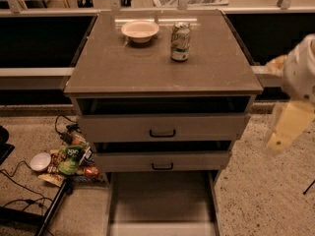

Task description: Close bottom drawer

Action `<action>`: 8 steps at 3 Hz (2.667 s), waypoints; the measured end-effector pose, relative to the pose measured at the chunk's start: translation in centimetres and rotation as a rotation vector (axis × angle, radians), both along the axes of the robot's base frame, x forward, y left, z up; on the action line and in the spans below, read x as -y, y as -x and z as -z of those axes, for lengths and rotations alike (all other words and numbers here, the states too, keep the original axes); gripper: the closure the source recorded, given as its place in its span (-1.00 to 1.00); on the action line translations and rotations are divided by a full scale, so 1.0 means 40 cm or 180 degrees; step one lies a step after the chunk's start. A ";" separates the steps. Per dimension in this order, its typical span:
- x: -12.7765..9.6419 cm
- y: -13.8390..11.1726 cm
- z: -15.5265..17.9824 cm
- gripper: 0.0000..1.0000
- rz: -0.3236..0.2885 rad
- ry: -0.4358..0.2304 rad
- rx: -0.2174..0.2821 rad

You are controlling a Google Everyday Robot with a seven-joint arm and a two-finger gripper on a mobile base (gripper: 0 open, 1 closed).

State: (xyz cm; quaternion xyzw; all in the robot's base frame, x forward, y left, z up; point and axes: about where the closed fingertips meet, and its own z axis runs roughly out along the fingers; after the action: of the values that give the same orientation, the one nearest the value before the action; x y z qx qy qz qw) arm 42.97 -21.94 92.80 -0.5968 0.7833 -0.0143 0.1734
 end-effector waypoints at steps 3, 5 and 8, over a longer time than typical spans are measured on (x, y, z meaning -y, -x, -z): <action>0.017 0.090 0.545 -1.00 0.0019 -0.0473 -0.0032; 0.005 0.067 0.701 -1.00 0.0029 -0.0433 0.0061; 0.070 0.049 1.170 -1.00 0.0370 -0.0727 -0.0337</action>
Offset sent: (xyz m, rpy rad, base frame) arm -0.0278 -0.0179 -0.2506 0.2410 -0.0415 -0.0427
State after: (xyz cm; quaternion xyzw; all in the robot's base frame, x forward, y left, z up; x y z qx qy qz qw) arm 41.00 -24.74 46.00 -0.5266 0.8212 0.0964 0.1975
